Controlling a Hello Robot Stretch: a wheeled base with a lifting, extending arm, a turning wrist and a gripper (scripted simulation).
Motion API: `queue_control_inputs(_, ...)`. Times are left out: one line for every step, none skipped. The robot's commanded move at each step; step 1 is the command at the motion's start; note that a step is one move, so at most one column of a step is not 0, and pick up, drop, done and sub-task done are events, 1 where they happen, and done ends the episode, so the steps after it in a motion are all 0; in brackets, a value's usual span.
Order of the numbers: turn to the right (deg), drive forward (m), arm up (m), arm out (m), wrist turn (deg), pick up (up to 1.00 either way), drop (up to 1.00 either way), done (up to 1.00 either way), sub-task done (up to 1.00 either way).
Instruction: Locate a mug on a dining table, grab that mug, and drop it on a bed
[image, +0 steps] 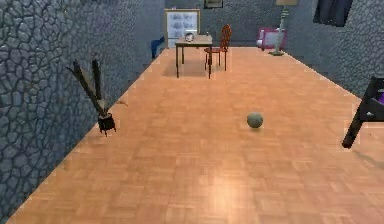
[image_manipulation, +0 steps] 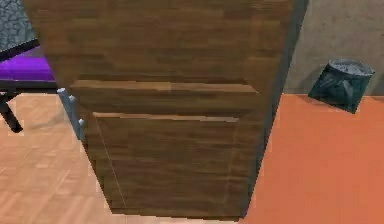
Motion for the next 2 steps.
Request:
queue_control_inputs(0.0,1.0,0.0,0.0,0.0,0.0,0.0,0.0,0.0)
queue_control_inputs(0.0,1.0,0.0,0.0,0.0,0.0,0.0,0.0,0.0)
